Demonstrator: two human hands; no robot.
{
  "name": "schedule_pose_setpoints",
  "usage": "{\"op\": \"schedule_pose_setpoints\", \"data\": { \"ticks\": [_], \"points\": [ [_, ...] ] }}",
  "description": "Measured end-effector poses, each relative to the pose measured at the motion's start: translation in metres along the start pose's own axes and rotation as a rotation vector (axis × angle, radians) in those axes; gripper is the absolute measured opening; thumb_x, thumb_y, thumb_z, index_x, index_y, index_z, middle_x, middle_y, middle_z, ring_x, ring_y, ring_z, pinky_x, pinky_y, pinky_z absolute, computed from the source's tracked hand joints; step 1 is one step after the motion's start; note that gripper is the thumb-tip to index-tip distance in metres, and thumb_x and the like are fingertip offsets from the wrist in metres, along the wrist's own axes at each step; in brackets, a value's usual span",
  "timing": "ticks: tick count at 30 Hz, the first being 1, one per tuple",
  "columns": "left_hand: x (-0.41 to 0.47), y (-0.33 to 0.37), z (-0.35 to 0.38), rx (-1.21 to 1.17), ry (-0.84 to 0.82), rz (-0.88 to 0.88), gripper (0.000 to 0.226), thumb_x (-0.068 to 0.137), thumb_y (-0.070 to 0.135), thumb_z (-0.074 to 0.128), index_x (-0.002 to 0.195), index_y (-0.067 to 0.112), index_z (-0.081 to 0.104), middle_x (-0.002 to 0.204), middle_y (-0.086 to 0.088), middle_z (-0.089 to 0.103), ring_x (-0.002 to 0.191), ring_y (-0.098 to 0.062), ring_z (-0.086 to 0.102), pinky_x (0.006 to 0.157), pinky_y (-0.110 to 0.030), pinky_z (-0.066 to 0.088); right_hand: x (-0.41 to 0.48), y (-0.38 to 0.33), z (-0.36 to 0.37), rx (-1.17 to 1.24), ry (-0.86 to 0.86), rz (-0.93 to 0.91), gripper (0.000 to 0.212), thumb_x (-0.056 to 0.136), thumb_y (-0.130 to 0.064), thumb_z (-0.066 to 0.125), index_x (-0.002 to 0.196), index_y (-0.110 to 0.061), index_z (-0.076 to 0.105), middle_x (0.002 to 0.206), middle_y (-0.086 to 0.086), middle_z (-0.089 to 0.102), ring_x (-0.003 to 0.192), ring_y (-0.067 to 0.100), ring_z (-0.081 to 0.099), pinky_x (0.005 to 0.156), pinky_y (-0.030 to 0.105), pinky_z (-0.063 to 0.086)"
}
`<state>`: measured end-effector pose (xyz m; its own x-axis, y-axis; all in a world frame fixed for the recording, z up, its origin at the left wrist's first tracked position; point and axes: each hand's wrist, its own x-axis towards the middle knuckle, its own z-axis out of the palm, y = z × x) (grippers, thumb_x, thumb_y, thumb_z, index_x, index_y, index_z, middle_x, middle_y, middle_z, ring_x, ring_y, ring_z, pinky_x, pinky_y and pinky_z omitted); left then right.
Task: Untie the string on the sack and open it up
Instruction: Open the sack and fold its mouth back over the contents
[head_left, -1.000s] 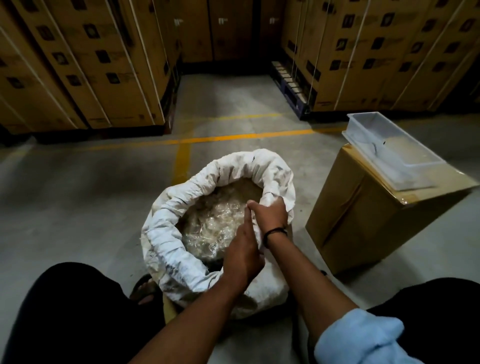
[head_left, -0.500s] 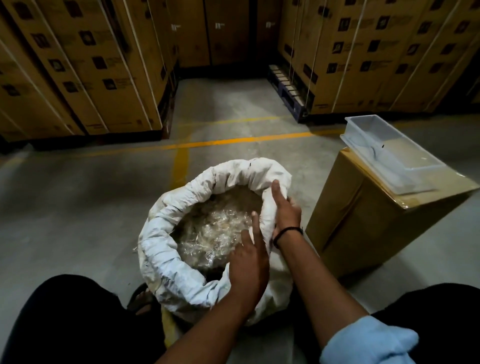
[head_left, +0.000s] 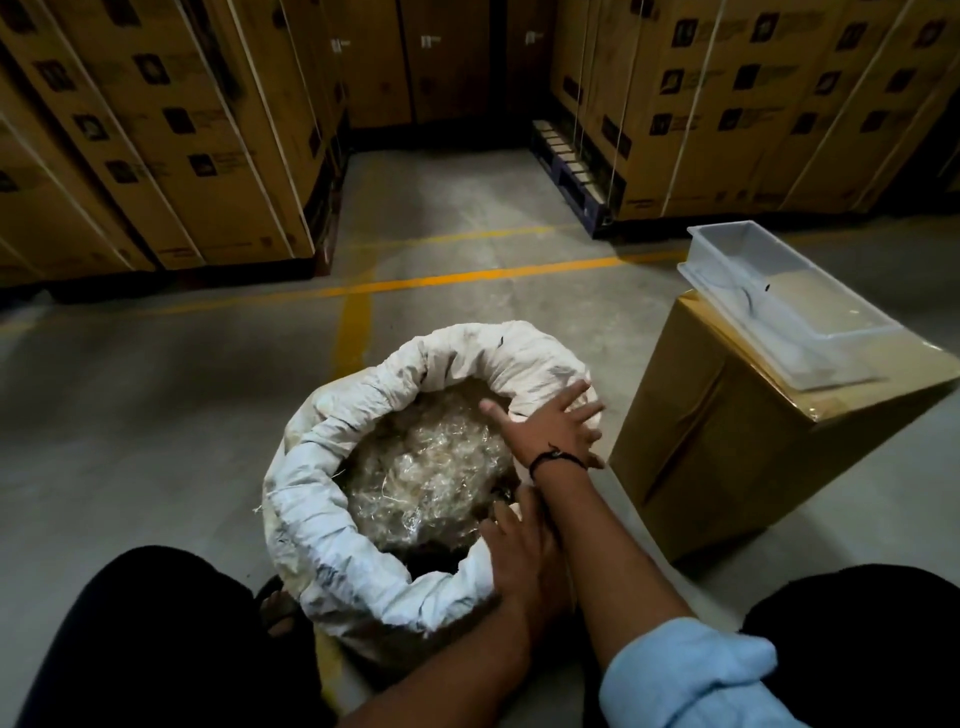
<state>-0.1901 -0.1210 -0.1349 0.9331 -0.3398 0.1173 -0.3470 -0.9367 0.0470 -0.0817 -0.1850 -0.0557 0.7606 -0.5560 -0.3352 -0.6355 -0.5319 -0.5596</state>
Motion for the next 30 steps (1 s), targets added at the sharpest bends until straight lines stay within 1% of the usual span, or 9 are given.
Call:
{"op": "schedule_pose_setpoints", "data": {
  "ticks": [3,6,9,12,14,17,20,25,30],
  "points": [
    [-0.017,0.009,-0.006,-0.019,-0.035,0.085,0.079,0.067,0.045,0.042,0.135,0.005,0.041,0.119,-0.023,0.051,0.098,-0.035,0.045,0.086,-0.048,0.032,0.023,0.019,-0.004,0.202,-0.162,0.098,0.159,0.05,-0.069,0.084,0.149,-0.01,-0.026,0.159,0.028,0.014,0.142,0.042,0.031,0.112,0.053,0.033],
    [-0.011,0.002,-0.031,-0.011,-0.133,0.117,0.107,0.054,0.062,0.063,0.146,0.013,0.04,0.116,-0.018,0.052,0.092,-0.034,0.049,0.081,-0.051,0.042,0.039,0.035,-0.015,0.575,-0.241,0.143,0.132,0.041,-0.057,0.092,0.145,0.002,0.036,0.138,0.014,0.056,0.124,0.026,0.057,0.103,0.04,0.047],
    [0.027,-0.016,-0.077,-0.198,-0.082,0.182,0.056,0.069,0.048,0.052,0.122,0.028,0.051,0.101,-0.009,0.066,0.089,-0.034,0.062,0.08,-0.045,0.046,0.05,0.042,-0.013,0.734,-0.262,0.055,0.088,0.027,-0.054,0.096,0.101,-0.012,0.076,0.101,0.002,0.076,0.093,0.018,0.073,0.091,0.043,0.057],
    [0.091,-0.045,-0.127,-0.355,0.216,0.175,0.037,0.069,0.039,0.033,0.092,0.026,0.059,0.088,0.0,0.067,0.085,-0.027,0.062,0.071,-0.036,0.048,0.039,0.025,-0.039,0.61,-0.104,-0.104,0.081,0.036,-0.05,0.092,0.105,-0.014,0.07,0.094,-0.002,0.075,0.087,0.016,0.071,0.079,0.036,0.059],
    [0.14,-0.06,-0.135,-0.254,0.346,0.319,0.056,0.068,0.041,0.04,0.121,0.029,0.054,0.125,0.0,0.056,0.117,-0.026,0.051,0.097,-0.039,0.043,0.029,0.013,-0.057,0.476,0.005,-0.208,0.08,0.051,-0.043,0.09,0.118,-0.019,0.055,0.097,-0.003,0.066,0.086,0.018,0.062,0.075,0.031,0.051],
    [0.205,-0.06,-0.135,0.09,0.133,0.6,0.117,0.062,0.045,0.069,0.157,0.023,0.004,0.163,-0.006,0.019,0.15,-0.035,0.011,0.122,-0.048,0.009,0.018,0.009,-0.063,0.299,0.054,-0.343,0.074,0.069,-0.03,0.08,0.131,-0.022,0.039,0.105,0.004,0.063,0.087,0.023,0.058,0.076,0.031,0.047],
    [0.244,-0.042,-0.134,0.27,-0.134,0.734,0.136,0.058,0.042,0.08,0.155,0.023,-0.014,0.149,-0.012,0.046,0.149,-0.029,0.021,0.123,-0.048,0.004,0.018,0.012,-0.059,0.17,0.021,-0.346,0.091,0.063,-0.034,0.077,0.138,-0.025,0.028,0.117,0.007,0.065,0.101,0.03,0.064,0.087,0.041,0.052],
    [0.271,-0.028,-0.144,0.155,-0.696,0.526,0.067,0.06,0.038,0.086,0.119,0.016,0.063,0.107,-0.005,0.071,0.098,-0.026,0.066,0.086,-0.034,0.054,0.025,0.008,-0.067,-0.127,0.137,-0.285,0.116,0.071,-0.044,0.074,0.152,-0.017,-0.004,0.142,0.02,0.041,0.126,0.04,0.045,0.1,0.051,0.046],
    [0.272,-0.016,-0.145,-0.079,-1.024,0.33,0.037,0.085,0.036,0.067,0.112,0.01,0.065,0.107,-0.009,0.07,0.095,-0.027,0.068,0.074,-0.034,0.057,0.001,0.023,-0.046,-0.339,0.488,-0.666,0.101,0.085,-0.028,0.06,0.155,-0.014,-0.011,0.153,0.024,0.027,0.123,0.044,0.048,0.088,0.055,0.05]
  ]
}}
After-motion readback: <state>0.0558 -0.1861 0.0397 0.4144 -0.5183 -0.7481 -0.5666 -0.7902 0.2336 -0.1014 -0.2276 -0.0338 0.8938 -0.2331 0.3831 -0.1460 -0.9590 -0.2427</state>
